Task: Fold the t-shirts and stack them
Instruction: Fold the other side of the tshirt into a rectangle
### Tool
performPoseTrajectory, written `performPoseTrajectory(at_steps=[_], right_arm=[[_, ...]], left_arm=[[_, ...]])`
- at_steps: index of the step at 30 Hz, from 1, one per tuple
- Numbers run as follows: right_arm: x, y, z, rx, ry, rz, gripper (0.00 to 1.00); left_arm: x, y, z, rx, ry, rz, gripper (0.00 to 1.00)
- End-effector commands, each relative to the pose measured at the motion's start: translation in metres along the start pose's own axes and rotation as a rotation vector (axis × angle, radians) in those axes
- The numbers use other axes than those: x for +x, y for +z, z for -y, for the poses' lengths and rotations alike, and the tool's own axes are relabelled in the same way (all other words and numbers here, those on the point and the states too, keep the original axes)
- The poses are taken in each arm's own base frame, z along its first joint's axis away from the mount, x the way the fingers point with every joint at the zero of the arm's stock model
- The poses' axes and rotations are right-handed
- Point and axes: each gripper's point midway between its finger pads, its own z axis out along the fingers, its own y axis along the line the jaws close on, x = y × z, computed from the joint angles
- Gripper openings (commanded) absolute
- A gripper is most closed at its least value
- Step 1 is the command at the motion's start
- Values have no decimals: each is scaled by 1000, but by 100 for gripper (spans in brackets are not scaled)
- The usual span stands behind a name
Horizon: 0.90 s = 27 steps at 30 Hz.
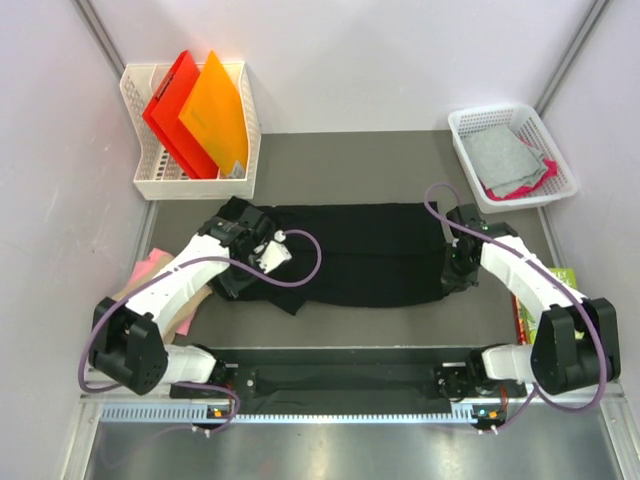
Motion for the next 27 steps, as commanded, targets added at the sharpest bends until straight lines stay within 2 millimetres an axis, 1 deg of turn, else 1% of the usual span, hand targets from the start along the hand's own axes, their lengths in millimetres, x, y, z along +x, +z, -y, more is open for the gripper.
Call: performPoseTrajectory(at_steps=[1, 2, 5, 6, 7, 10, 13, 15, 17, 18, 19, 21, 22, 24, 25, 26, 27], right_arm=[[20, -20, -7, -34, -30, -36, 0], [23, -23, -10, -46, -40, -38, 0], [30, -34, -11, -56, -47, -38, 0], [34, -38, -9, -60, -44, -38, 0], [35, -41, -10, -67, -43, -37, 0], [44, -48, -8, -74, -42, -37, 0], [47, -54, -7, -81, -34, -26, 0], [47, -56, -6, -79, -35, -26, 0], [41, -58, -7, -71, -33, -16, 0], [38, -58, -8, -70, -33, -11, 0], [30, -63, -11, -76, -33, 11, 0], [20, -61, -12, -58, -36, 24, 0], [10, -65, -14, -57, -36, 43, 0], [-2, -61, -17, -42, -36, 50, 0], [-12, -64, -21, -51, -34, 70, 0], [-19, -63, -23, -48, -30, 84, 0], [-24, -59, -25, -38, -30, 72, 0]], left_arm=[[24, -19, 12, 34, 33, -33, 4], [26, -22, 13, 38, 36, -33, 6], [33, -34, 15, 36, 35, -27, 5], [34, -39, 15, 36, 35, -16, 5], [39, -44, 17, 41, 36, -19, 5], [44, -54, 20, 40, 32, -12, 7], [53, -53, 24, 49, 38, -33, 10], [53, -46, 23, 46, 45, -42, 10], [50, -43, 22, 47, 52, -43, 11], [45, -39, 20, 49, 64, -42, 11], [42, -37, 17, 39, 70, -44, 11], [32, -32, 9, 31, 92, -48, 11], [28, -30, 6, 26, 100, -53, 11], [20, -23, -1, 23, 123, -84, 13], [15, -21, -5, 16, 129, -84, 13], [12, -19, -9, 6, 135, -92, 14], [8, -15, -13, 5, 156, -105, 14]])
